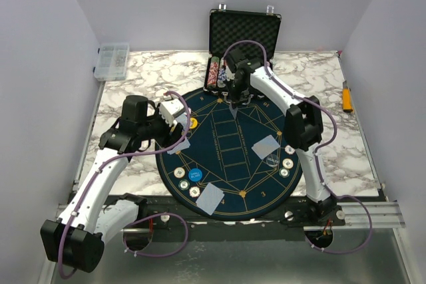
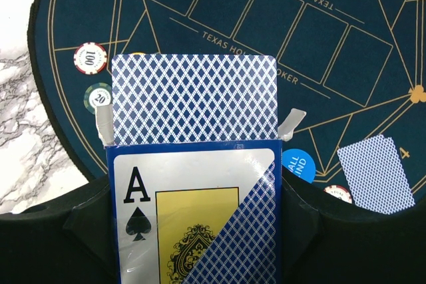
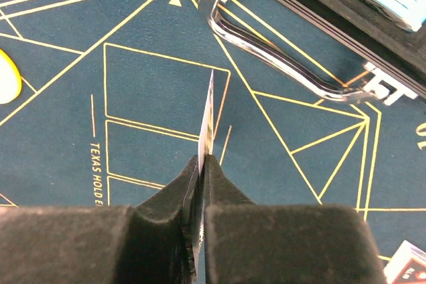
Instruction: Distribute texas hold em gaming equipment
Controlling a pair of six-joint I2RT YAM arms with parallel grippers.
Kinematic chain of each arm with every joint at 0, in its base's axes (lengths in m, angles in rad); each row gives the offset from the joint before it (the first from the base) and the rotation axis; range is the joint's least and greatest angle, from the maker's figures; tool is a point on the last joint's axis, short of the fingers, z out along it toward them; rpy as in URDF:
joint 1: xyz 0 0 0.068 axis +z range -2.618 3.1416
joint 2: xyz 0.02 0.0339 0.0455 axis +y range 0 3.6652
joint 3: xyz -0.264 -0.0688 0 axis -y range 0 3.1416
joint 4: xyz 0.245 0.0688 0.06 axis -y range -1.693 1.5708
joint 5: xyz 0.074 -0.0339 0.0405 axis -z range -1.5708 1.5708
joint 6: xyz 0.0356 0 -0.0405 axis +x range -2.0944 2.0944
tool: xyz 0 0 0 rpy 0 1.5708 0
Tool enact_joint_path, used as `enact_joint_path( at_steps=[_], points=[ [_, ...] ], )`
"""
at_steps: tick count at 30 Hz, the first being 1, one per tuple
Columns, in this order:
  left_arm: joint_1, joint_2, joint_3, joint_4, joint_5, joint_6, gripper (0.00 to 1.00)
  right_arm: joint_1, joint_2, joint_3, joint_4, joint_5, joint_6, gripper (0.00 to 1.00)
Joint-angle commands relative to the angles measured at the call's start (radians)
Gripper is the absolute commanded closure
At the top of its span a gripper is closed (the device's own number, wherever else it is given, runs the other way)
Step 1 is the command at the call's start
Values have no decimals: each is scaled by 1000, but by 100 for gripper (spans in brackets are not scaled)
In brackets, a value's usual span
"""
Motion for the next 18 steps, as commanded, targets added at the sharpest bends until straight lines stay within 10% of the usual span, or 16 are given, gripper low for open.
enact_joint_path(
  at_steps=[1, 18],
  points=[
    [7, -22, -12, 1, 14, 13, 100, 4, 63, 27, 19, -82, 35, 92],
    [11, -23, -17, -3, 23, 24, 100, -12, -91, -94, 3, 126, -10, 99]
  ],
)
